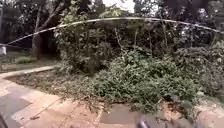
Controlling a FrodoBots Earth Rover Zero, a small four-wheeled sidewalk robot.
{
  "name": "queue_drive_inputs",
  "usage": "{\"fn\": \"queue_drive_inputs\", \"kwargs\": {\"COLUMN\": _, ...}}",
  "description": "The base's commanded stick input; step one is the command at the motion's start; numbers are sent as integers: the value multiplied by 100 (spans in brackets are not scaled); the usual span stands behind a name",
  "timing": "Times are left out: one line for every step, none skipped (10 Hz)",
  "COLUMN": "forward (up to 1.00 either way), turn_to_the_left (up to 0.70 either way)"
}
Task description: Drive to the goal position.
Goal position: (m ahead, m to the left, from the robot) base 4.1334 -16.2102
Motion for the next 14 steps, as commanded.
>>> {"fn": "queue_drive_inputs", "kwargs": {"forward": 0, "turn_to_the_left": -98}}
{"fn": "queue_drive_inputs", "kwargs": {"forward": 0, "turn_to_the_left": -98}}
{"fn": "queue_drive_inputs", "kwargs": {"forward": 0, "turn_to_the_left": -98}}
{"fn": "queue_drive_inputs", "kwargs": {"forward": 0, "turn_to_the_left": -98}}
{"fn": "queue_drive_inputs", "kwargs": {"forward": 0, "turn_to_the_left": -98}}
{"fn": "queue_drive_inputs", "kwargs": {"forward": 0, "turn_to_the_left": -98}}
{"fn": "queue_drive_inputs", "kwargs": {"forward": 0, "turn_to_the_left": -98}}
{"fn": "queue_drive_inputs", "kwargs": {"forward": 0, "turn_to_the_left": -98}}
{"fn": "queue_drive_inputs", "kwargs": {"forward": 0, "turn_to_the_left": -98}}
{"fn": "queue_drive_inputs", "kwargs": {"forward": 0, "turn_to_the_left": -98}}
{"fn": "queue_drive_inputs", "kwargs": {"forward": 0, "turn_to_the_left": -98}}
{"fn": "queue_drive_inputs", "kwargs": {"forward": 0, "turn_to_the_left": -98}}
{"fn": "queue_drive_inputs", "kwargs": {"forward": 0, "turn_to_the_left": -98}}
{"fn": "queue_drive_inputs", "kwargs": {"forward": 0, "turn_to_the_left": -98}}
